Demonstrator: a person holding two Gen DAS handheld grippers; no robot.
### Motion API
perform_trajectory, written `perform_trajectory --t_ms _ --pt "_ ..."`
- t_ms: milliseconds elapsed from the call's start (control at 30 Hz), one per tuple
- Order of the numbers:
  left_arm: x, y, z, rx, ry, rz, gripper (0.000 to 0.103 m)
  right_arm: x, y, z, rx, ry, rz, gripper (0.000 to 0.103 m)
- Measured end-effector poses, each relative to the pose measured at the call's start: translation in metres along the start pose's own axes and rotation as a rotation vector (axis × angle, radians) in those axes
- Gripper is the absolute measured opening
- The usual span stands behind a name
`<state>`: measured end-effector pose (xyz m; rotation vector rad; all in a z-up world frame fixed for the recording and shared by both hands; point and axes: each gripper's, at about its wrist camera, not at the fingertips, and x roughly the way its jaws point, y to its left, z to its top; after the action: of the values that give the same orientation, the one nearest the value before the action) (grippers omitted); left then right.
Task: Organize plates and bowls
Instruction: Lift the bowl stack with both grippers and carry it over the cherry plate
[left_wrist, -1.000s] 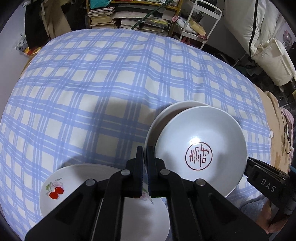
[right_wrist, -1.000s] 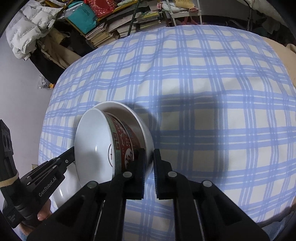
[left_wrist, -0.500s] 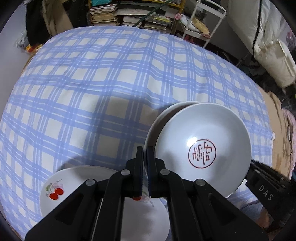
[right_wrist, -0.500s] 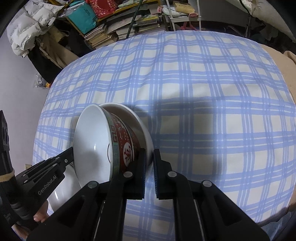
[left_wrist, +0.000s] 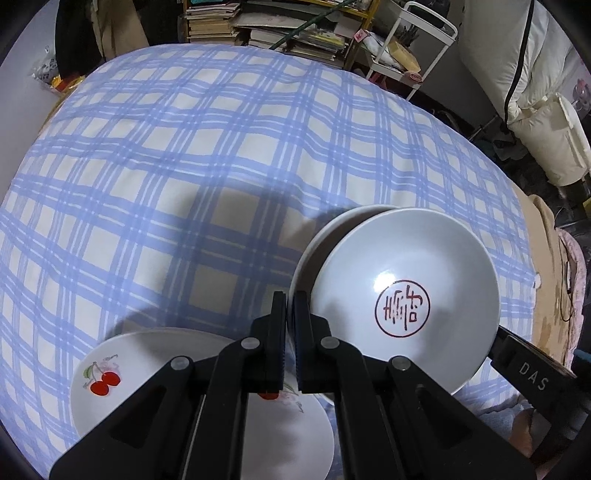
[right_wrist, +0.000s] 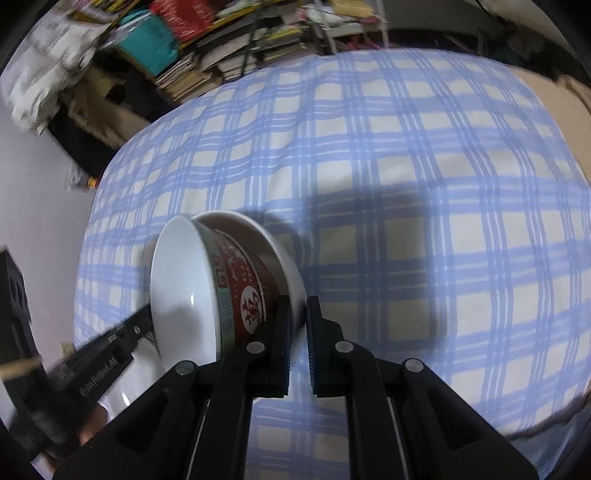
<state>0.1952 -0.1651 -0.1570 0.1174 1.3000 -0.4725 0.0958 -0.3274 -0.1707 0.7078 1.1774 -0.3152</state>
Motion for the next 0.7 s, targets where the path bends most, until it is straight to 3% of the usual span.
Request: perform_trajectory --t_ms 233,333,533,700 --pt "-0.007 -0.003 -0.006 0.063 -0.058 -0.006 0.002 -0.003 0.002 -0.001 -0.065 -0.023 -0.002 0.012" --pt "-0.009 0.003 -0.004 0.053 -0.046 -0.040 0.002 -0.005 0.015 -0.005 -0.144 -0.046 -0.054 0.012" --pt "-0.016 -0.011 -0.004 0.116 -0.052 0.000 0.003 -0.005 0.005 0.001 -0.086 -0.036 -0.021 0.011" --pt "-0.012 -0.005 -0.001 0.088 -0.017 -0.033 0.003 -0.005 0.006 0.004 -0.093 -0.041 -0.002 0.011"
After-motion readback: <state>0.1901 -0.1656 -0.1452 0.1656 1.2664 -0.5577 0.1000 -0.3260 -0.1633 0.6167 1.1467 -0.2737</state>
